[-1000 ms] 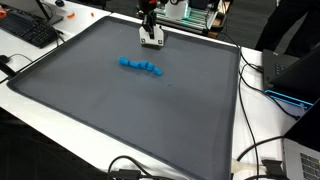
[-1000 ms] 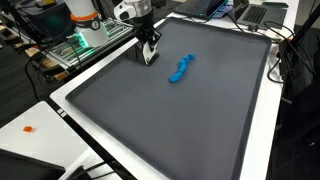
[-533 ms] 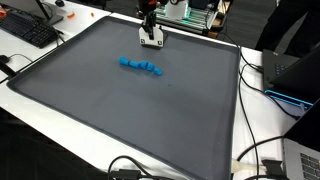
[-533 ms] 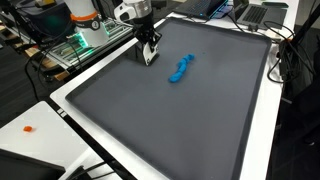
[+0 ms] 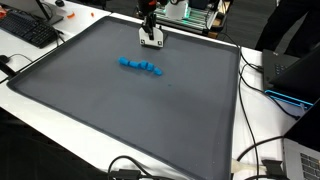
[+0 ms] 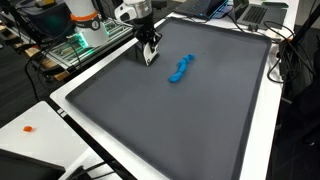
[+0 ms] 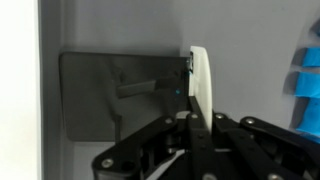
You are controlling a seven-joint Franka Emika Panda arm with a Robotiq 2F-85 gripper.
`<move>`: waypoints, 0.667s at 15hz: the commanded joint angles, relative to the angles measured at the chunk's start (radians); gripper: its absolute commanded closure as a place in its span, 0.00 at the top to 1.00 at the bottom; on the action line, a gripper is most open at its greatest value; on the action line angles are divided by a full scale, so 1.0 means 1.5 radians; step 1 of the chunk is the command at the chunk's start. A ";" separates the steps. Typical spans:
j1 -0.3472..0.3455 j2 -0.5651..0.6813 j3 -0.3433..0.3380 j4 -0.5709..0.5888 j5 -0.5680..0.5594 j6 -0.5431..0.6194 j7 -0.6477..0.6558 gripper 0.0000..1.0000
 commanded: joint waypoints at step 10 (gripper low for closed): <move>-0.010 -0.024 -0.004 -0.006 -0.037 -0.012 0.007 0.74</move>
